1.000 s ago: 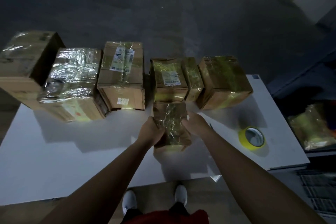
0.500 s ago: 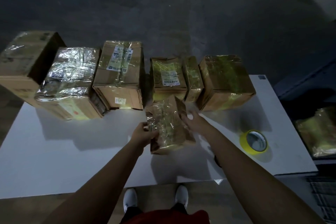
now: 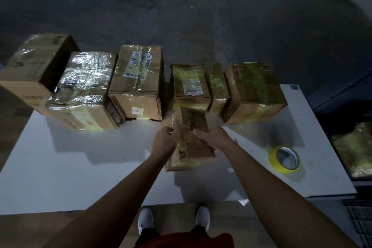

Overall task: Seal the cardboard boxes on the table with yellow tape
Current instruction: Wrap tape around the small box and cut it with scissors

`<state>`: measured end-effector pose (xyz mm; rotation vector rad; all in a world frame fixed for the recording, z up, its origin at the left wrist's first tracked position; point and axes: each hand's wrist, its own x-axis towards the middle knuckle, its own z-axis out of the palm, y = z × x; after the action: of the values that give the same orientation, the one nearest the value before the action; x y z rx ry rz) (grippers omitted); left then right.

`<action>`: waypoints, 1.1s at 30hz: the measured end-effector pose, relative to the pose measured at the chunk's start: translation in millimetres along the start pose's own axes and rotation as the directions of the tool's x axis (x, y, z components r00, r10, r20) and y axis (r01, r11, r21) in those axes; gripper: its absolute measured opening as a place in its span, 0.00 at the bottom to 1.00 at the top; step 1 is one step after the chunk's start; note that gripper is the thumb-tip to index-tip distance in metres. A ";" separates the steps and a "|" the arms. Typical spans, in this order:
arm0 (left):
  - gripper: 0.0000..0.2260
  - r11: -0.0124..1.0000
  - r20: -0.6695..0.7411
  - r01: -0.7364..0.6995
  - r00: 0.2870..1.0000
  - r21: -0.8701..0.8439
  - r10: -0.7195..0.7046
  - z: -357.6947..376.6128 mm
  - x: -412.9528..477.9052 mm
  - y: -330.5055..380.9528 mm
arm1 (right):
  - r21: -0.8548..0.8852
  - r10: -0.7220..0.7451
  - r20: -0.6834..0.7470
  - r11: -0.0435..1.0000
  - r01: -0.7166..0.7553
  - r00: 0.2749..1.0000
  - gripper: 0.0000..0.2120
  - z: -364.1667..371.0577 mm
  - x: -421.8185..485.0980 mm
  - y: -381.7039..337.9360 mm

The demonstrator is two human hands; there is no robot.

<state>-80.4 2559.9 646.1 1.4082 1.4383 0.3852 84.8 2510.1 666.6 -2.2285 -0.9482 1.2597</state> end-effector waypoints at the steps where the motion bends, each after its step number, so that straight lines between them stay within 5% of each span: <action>1: 0.27 1.000 0.009 0.009 1.000 0.002 -0.009 -0.1 1.2 -0.6 | -0.007 0.001 -0.003 1.000 -0.001 1.000 0.17 -0.2 0.1 -0.2; 10: 0.15 0.999 0.128 0.009 0.992 0.037 -0.014 7.4 -0.8 -2.5 | -0.196 -0.079 -0.109 0.979 0.057 0.991 0.27 1.0 -0.6 -0.8; 18: 0.07 0.977 0.143 0.141 0.983 -0.162 -0.119 3.9 1.3 -1.7 | -0.264 -0.130 -0.145 0.960 0.088 0.981 0.21 5.4 -0.9 -5.4; 20: 0.08 0.946 0.152 0.207 0.973 -0.250 -0.173 1.8 0.7 3.2 | -0.233 -0.163 -0.160 0.965 0.124 0.974 0.12 5.2 0.6 -4.9; 23: 0.08 0.887 0.188 0.306 0.949 -0.345 -0.254 -4.7 3.8 9.7 | -0.168 -0.221 -0.186 0.967 0.191 0.957 0.19 3.4 3.5 -6.5; 28: 0.03 0.720 0.324 0.423 0.903 -0.550 -0.283 -19.9 2.8 5.2 | -0.074 -0.248 -0.155 0.968 0.239 0.956 0.14 2.5 10.5 -12.0; 30: 0.03 0.808 0.266 0.375 0.923 -0.456 -0.278 -18.6 4.2 -4.9 | -0.185 -0.305 -0.133 0.942 0.279 0.943 0.10 5.0 10.5 -13.1; 33: 0.05 0.974 -0.018 0.215 0.976 -0.074 -0.217 -16.8 14.1 -16.4 | -0.268 -0.236 -0.102 0.942 0.202 0.966 0.15 12.1 9.6 -10.3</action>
<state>-99.6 2574.9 633.6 1.1790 1.5659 0.3125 74.2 2524.4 661.5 -2.2834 -1.3287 0.9208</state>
